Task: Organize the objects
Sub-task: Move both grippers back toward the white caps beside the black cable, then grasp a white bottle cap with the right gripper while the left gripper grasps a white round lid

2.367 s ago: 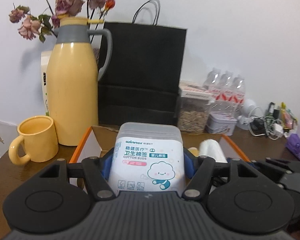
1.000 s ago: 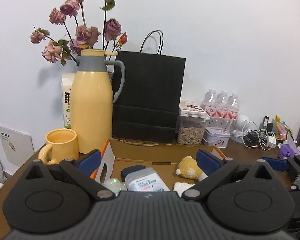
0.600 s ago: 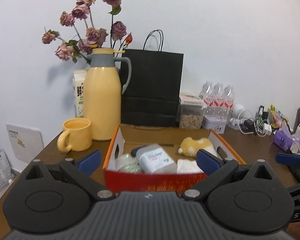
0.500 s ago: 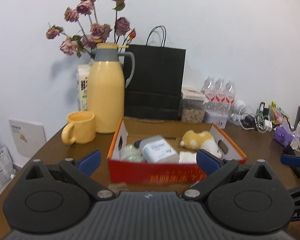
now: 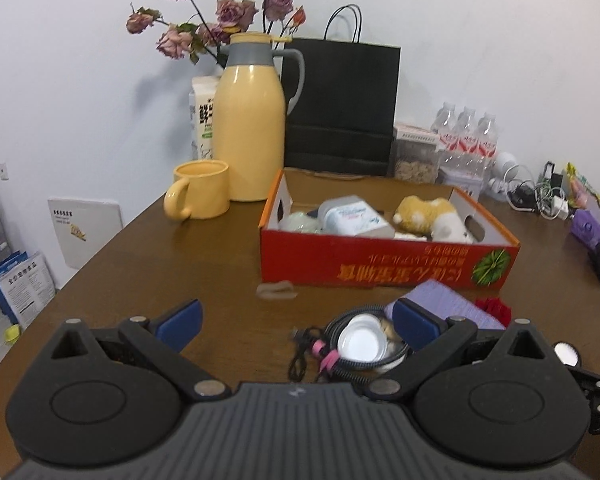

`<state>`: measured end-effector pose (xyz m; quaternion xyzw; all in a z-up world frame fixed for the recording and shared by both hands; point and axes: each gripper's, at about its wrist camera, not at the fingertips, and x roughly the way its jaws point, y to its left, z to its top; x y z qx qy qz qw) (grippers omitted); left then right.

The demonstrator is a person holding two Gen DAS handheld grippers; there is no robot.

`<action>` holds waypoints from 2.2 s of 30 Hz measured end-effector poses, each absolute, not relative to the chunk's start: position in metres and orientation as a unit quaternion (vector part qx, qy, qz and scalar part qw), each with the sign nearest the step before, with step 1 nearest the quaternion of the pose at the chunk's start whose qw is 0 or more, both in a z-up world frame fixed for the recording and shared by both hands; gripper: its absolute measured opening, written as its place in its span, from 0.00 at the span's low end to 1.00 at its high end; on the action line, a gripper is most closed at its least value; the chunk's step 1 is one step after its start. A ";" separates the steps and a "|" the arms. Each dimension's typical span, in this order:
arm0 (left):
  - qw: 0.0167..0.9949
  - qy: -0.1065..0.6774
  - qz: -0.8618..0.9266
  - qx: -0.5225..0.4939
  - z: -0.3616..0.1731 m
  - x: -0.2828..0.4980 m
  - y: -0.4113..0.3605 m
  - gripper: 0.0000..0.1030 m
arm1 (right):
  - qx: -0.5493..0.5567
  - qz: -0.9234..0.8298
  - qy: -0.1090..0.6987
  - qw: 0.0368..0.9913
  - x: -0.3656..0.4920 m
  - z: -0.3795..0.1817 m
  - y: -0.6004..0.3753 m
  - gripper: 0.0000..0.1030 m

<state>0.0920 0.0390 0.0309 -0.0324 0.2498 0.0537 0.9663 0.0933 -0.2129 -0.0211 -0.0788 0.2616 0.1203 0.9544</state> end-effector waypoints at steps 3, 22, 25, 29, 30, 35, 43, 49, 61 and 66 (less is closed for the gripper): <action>0.964 0.258 0.059 -0.031 0.026 0.091 0.040 1.00 | -0.080 0.114 0.271 0.952 0.091 -0.028 -0.220 1.00; 0.952 0.297 0.066 -0.021 0.004 0.098 0.030 1.00 | -0.040 0.119 0.321 0.939 0.120 -0.060 -0.254 0.82; 0.952 0.299 0.066 -0.021 0.003 0.097 0.030 1.00 | -0.031 0.124 0.321 0.938 0.124 -0.061 -0.253 0.74; 0.952 0.300 0.064 -0.021 0.003 0.098 0.029 1.00 | -0.022 0.130 0.316 0.940 0.126 -0.061 -0.251 0.59; 0.952 0.300 0.064 -0.021 0.003 0.098 0.029 1.00 | -0.019 0.130 0.314 0.940 0.127 -0.060 -0.252 0.57; 0.951 0.301 0.064 -0.023 0.003 0.098 0.030 1.00 | -0.012 0.124 0.309 0.943 0.128 -0.058 -0.254 0.57; 0.950 0.304 0.065 -0.026 0.001 0.098 0.031 1.00 | -0.017 0.120 0.308 0.944 0.132 -0.058 -0.252 0.50; 0.949 0.306 0.068 -0.030 0.000 0.098 0.034 1.00 | -0.025 0.122 0.292 0.948 0.122 -0.049 -0.250 0.21; 0.951 0.303 0.053 -0.032 -0.003 0.097 0.033 1.00 | -0.001 0.155 0.263 0.952 0.112 -0.037 -0.245 0.01; 0.955 0.295 0.023 -0.016 -0.007 0.104 0.022 1.00 | -0.006 0.169 0.248 0.954 0.108 -0.029 -0.233 0.01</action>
